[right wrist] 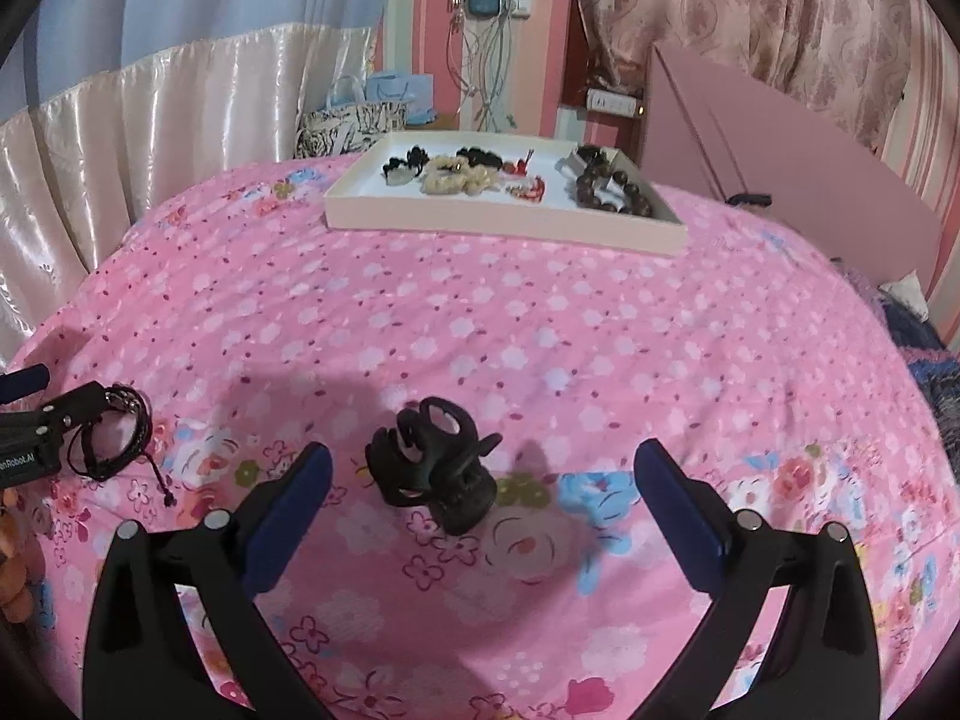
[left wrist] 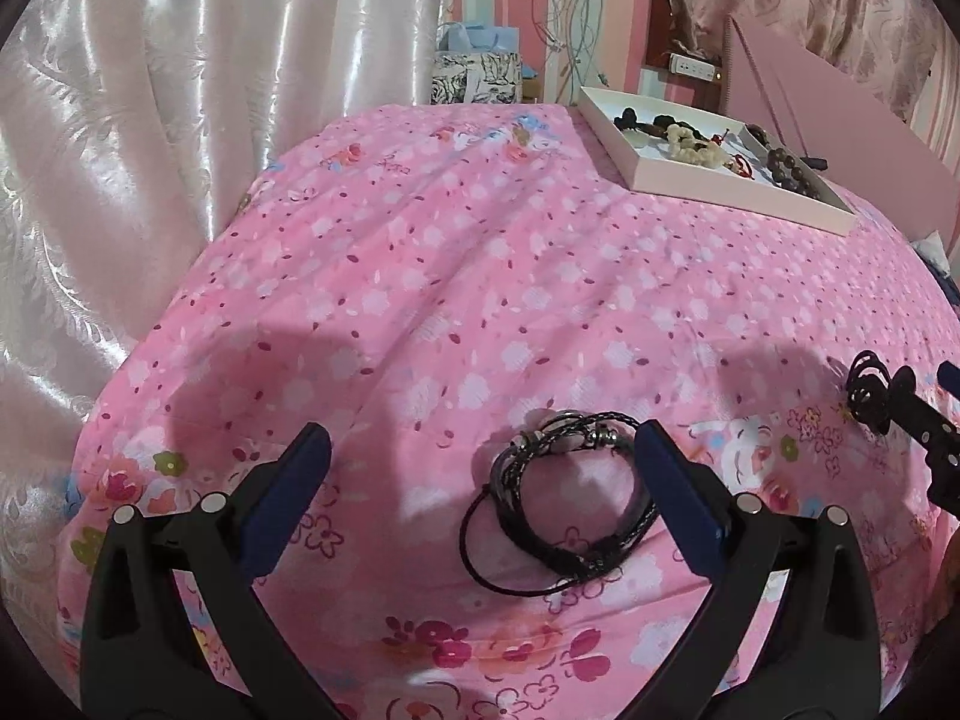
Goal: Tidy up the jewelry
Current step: 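Move left tool to the black leather cord bracelet while right tool moves to the black claw clip, then grasp the leather bracelet with left tool while right tool grasps the claw clip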
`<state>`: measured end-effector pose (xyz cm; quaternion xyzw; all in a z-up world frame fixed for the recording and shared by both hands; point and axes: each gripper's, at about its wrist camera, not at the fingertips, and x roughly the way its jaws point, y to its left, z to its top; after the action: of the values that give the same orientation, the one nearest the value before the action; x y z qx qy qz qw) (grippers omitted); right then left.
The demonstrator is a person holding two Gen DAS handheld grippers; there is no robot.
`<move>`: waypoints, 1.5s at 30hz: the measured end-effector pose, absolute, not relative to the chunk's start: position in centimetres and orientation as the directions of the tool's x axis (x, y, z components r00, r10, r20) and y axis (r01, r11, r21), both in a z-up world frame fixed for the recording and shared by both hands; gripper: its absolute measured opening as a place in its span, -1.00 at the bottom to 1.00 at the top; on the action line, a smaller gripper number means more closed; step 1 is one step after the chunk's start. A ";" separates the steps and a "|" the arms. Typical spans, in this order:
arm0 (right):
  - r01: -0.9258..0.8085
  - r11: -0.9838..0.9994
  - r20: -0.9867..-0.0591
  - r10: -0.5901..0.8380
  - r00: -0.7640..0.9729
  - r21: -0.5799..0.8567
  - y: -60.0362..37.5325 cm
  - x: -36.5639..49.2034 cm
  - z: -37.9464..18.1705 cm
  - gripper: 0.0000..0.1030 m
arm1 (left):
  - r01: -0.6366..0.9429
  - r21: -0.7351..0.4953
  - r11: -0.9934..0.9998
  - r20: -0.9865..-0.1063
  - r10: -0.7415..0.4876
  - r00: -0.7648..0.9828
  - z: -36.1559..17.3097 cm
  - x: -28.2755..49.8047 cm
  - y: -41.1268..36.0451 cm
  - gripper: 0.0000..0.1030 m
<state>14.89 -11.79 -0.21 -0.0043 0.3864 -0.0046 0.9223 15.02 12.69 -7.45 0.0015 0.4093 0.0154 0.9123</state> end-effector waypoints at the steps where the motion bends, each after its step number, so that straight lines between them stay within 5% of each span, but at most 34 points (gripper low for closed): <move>1: 0.003 1.000 -0.715 -0.008 0.699 -0.008 -11.8 15.0 -0.3 0.95 | -0.025 0.012 1.000 -0.749 0.026 0.662 -7.5 15.1 12.7 0.94; 14: -0.009 1.000 -0.721 -0.004 0.693 -0.014 -11.9 15.2 -0.9 0.95 | -0.010 -0.008 1.000 -0.771 0.000 0.637 -8.1 15.1 13.0 0.91; 25: -0.010 1.000 -0.725 0.006 0.689 -0.001 -12.4 15.7 -1.1 0.94 | -0.018 -0.017 1.000 -0.768 -0.002 0.640 -8.2 15.4 13.1 0.26; 32: -0.013 1.000 -0.730 0.015 0.684 0.009 -12.6 15.9 -1.2 0.94 | 0.045 -0.042 0.998 -0.701 -0.062 0.711 -6.3 13.9 12.3 0.25; 41: -0.022 1.000 -0.734 0.025 0.679 0.013 -12.5 16.2 -1.5 0.92 | 0.061 -0.021 0.998 -0.782 -0.054 0.621 -8.5 15.4 11.4 0.00; 45: -0.035 0.999 -0.745 0.044 0.666 0.028 -12.5 16.5 -1.8 0.67 | 0.061 -0.021 0.998 -0.803 -0.053 0.593 -9.4 15.9 11.3 -0.09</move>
<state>16.45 -12.46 -1.80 0.0054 0.4081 0.0217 0.9127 15.90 11.33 -9.35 0.0043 0.4497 -0.0319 0.8926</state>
